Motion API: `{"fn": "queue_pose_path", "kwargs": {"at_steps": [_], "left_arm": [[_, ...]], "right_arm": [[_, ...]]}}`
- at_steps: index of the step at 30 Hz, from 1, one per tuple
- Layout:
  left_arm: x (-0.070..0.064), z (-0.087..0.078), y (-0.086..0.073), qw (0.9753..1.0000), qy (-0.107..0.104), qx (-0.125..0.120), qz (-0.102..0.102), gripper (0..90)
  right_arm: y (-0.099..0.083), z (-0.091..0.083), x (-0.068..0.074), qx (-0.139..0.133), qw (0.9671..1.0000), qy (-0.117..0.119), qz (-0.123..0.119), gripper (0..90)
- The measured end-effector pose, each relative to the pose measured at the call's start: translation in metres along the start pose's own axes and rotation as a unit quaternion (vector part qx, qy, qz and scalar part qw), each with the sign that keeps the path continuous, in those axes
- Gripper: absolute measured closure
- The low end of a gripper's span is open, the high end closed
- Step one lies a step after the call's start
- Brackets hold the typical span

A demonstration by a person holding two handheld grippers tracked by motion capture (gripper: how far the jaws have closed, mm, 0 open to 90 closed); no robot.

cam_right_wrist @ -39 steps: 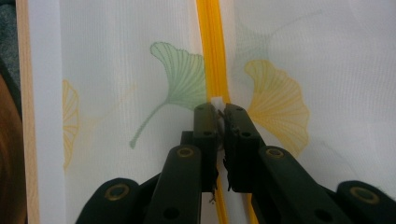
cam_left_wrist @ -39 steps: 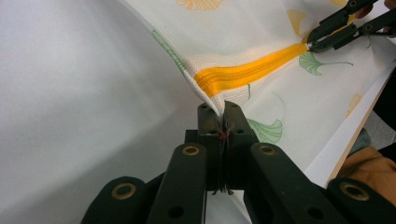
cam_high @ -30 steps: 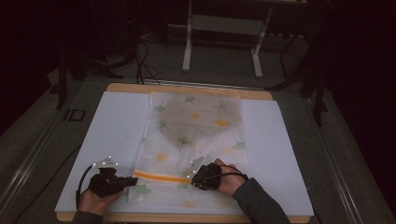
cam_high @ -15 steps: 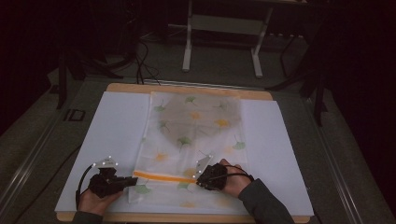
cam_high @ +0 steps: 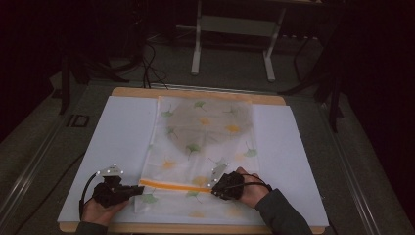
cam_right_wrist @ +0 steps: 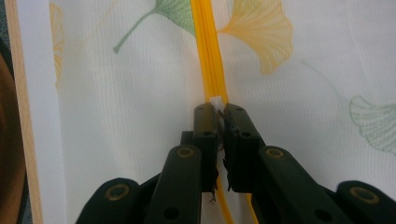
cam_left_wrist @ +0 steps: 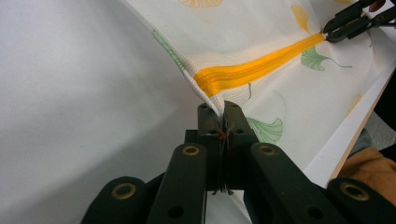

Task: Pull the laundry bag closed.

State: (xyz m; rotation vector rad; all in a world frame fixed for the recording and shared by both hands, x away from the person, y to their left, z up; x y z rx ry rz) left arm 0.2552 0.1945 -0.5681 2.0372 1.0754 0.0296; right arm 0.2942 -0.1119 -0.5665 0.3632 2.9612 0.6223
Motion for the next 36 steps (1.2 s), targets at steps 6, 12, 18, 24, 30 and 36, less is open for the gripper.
{"fn": "queue_pose_path", "kwargs": {"at_steps": [6, 12, 18, 24, 30, 36], "left_arm": [[0.000, 0.000, 0.000, 1.0000, 0.000, 0.001, 0.000, 88.2], [0.000, 0.000, 0.000, 1.0000, 0.000, 0.001, 0.000, 88.2], [0.000, 0.000, -0.001, 1.0000, 0.000, 0.001, 0.000, 88.2], [0.000, 0.000, -0.001, 1.0000, 0.001, 0.001, 0.000, 88.2], [0.001, 0.000, -0.001, 1.0000, 0.000, 0.001, 0.000, 88.3], [0.001, 0.000, -0.001, 1.0000, 0.000, 0.001, -0.001, 88.3]], "right_arm": [[-0.007, -0.003, -0.002, -0.002, 1.0000, -0.001, 0.007, 84.3], [-0.010, -0.004, -0.002, 0.000, 1.0000, -0.003, 0.009, 84.3], [-0.013, -0.006, -0.004, 0.003, 0.9999, -0.004, 0.009, 84.3], [-0.017, -0.008, -0.005, 0.007, 0.9999, -0.006, 0.011, 84.3], [-0.021, -0.010, -0.006, 0.012, 0.9998, -0.011, 0.012, 84.3], [-0.025, -0.012, -0.007, 0.015, 0.9998, -0.011, 0.012, 84.3]]}}
Point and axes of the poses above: each handheld gripper's, and its own axes: z roughly forward along the jaws, y roughly out of its top, x roughly to its left, the point moved 6 cm from there along z, roughly forward along the jaws, and after that the axes turned 5 degrees about z, right-handed, at the moved point
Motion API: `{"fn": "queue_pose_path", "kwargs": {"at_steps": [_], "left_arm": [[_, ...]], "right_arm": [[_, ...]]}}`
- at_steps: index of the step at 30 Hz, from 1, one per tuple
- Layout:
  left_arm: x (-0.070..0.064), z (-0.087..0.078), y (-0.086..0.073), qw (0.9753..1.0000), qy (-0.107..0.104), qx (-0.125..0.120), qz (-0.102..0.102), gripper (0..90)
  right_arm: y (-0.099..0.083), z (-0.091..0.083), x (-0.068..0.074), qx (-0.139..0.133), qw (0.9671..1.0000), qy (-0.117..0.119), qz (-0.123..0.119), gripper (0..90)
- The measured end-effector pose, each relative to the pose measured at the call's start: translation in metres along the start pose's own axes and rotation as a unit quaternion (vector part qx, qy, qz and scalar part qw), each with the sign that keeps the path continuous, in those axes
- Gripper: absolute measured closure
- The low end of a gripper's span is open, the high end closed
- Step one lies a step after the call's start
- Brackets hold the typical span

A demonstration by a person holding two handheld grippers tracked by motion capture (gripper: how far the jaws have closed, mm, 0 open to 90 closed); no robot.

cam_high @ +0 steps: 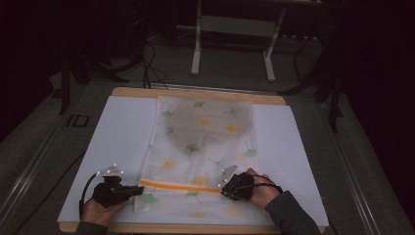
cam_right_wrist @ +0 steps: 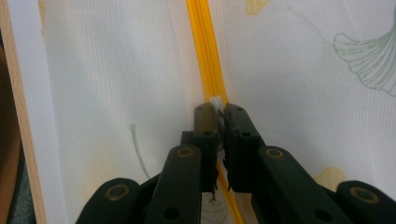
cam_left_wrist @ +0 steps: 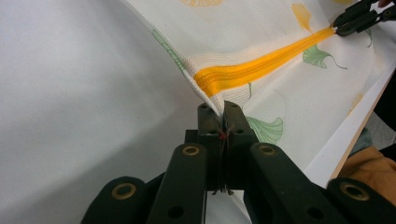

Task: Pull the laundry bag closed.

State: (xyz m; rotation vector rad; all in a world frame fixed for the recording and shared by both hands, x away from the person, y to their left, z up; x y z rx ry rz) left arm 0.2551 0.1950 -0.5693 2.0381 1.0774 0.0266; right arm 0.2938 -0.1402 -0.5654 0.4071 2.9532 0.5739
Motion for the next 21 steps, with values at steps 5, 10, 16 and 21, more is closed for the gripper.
{"fn": "queue_pose_path", "kwargs": {"at_steps": [5, 10, 16, 21], "left_arm": [[0.000, 0.000, 0.000, 1.0000, 0.000, 0.000, -0.001, 88.2], [0.000, 0.000, -0.001, 1.0000, 0.000, 0.001, 0.000, 88.3], [0.000, 0.000, -0.001, 1.0000, 0.001, 0.001, 0.000, 88.3], [0.000, 0.000, -0.001, 1.0000, 0.001, 0.001, 0.000, 88.3]], "right_arm": [[-0.003, -0.001, -0.001, 0.003, 1.0000, -0.002, 0.001, 84.4], [-0.007, -0.003, -0.002, 0.002, 1.0000, -0.002, 0.006, 84.3], [-0.012, -0.005, -0.004, 0.003, 1.0000, -0.005, 0.008, 84.3], [-0.015, -0.006, -0.005, 0.000, 0.9999, -0.003, 0.013, 84.3]]}}
Point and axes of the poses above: each handheld gripper's, and its own axes: z roughly forward along the jaws, y roughly out of its top, x roughly to its left, the point moved 6 cm from there along z, roughly forward along the jaws, and after that the axes turned 5 degrees about z, right-handed, at the moved point
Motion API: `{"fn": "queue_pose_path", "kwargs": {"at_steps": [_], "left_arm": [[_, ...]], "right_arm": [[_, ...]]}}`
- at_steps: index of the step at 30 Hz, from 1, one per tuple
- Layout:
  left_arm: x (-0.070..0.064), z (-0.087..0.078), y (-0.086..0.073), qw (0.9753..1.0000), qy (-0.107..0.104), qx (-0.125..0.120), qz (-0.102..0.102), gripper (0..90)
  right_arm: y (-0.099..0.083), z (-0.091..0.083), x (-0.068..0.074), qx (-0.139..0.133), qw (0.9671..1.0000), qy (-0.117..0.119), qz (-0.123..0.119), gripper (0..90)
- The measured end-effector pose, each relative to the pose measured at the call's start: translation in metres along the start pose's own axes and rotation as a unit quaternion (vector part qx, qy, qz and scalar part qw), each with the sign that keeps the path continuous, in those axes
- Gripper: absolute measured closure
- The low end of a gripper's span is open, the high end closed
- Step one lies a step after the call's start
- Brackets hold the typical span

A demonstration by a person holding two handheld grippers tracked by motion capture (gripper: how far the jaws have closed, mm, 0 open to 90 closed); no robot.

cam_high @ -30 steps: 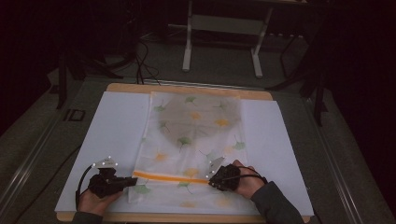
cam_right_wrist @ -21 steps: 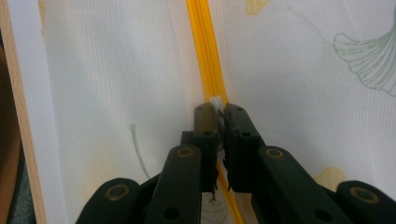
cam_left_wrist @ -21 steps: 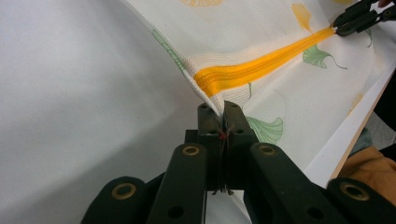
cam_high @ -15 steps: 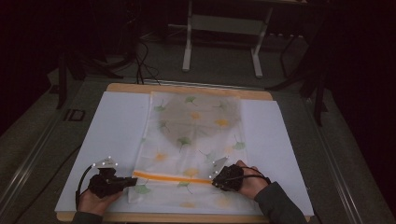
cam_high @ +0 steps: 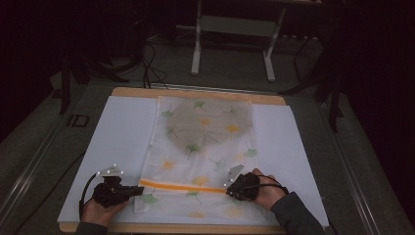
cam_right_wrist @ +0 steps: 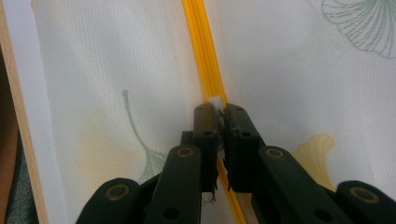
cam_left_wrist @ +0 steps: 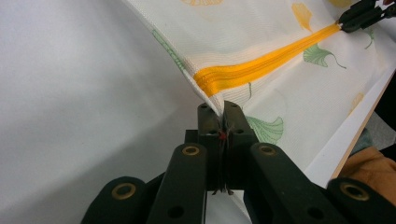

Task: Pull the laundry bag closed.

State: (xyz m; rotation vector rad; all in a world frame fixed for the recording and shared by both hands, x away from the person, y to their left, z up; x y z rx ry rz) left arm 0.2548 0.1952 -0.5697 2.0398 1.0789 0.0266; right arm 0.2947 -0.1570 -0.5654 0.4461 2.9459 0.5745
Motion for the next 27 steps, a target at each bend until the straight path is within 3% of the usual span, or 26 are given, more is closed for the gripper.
{"fn": "queue_pose_path", "kwargs": {"at_steps": [27], "left_arm": [[0.000, 0.000, 0.000, 1.0000, 0.001, 0.000, -0.001, 88.3]], "right_arm": [[-0.012, -0.006, -0.004, 0.021, 0.9998, -0.006, 0.000, 84.3]]}}
Point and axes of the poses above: each handheld gripper's, and its own axes: z roughly forward along the jaws, y roughly out of its top, x roughly to its left, the point moved 6 cm from there along z, roughly forward along the jaws, and after that the axes turned 5 degrees about z, right-handed, at the moved point
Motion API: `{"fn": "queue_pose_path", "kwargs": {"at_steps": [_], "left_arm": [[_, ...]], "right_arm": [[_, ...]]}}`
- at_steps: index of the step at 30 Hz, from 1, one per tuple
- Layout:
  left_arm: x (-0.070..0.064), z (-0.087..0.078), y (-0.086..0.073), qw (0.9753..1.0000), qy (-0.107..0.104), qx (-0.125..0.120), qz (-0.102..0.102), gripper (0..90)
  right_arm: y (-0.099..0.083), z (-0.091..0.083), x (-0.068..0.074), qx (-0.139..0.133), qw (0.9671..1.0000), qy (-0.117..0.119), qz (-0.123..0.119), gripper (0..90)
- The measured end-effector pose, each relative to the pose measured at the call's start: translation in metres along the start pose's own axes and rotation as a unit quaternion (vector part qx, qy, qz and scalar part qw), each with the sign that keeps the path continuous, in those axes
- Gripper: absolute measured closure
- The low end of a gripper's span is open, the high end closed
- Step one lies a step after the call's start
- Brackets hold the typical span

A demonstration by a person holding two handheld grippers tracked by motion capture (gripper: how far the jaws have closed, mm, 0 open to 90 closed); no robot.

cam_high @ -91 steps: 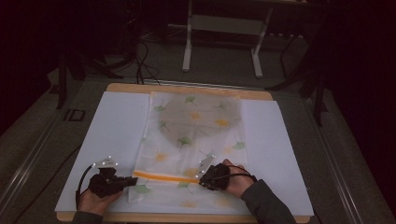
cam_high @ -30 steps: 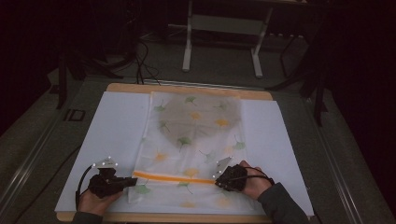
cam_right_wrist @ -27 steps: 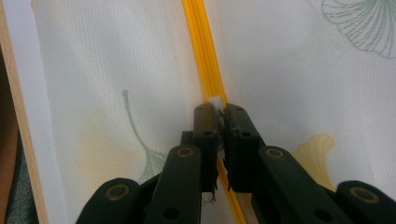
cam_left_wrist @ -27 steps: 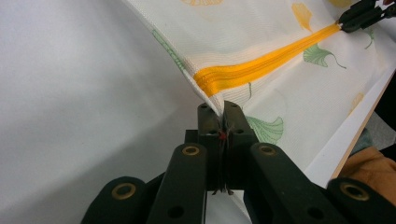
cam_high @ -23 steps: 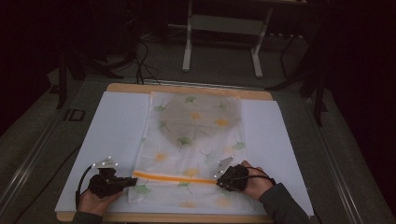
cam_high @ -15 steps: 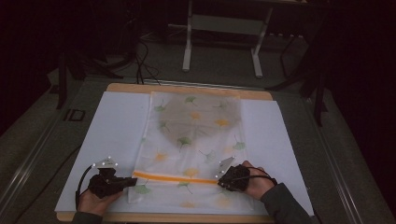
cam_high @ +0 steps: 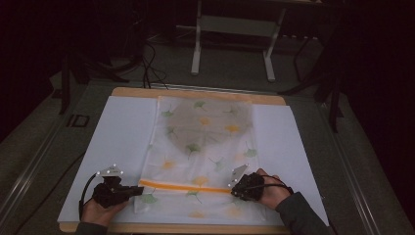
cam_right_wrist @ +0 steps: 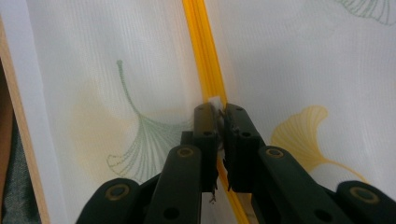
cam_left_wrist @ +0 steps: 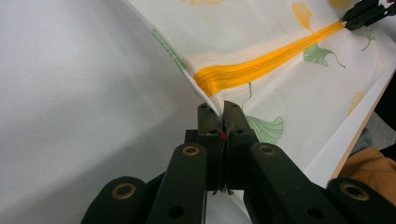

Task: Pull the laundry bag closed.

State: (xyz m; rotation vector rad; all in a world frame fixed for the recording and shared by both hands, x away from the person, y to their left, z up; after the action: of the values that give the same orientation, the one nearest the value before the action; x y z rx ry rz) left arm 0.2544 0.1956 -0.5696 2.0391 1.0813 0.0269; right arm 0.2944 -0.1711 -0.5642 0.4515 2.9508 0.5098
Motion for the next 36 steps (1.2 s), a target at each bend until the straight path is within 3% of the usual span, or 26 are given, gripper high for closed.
{"fn": "queue_pose_path", "kwargs": {"at_steps": [36], "left_arm": [[0.000, 0.000, -0.002, 1.0000, 0.000, 0.001, 0.000, 88.2]], "right_arm": [[-0.032, -0.012, -0.013, 0.003, 0.9994, -0.010, 0.033, 84.3]]}}
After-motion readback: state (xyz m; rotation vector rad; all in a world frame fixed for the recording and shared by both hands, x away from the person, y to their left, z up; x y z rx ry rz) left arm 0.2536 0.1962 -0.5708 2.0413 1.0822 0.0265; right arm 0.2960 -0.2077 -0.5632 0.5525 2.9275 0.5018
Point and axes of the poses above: each handheld gripper's, and its own axes: z roughly forward along the jaws, y roughly out of its top, x roughly to its left, the point moved 6 cm from there along z, roughly forward along the jaws, and after that the axes turned 5 degrees about z, right-handed, at the moved point
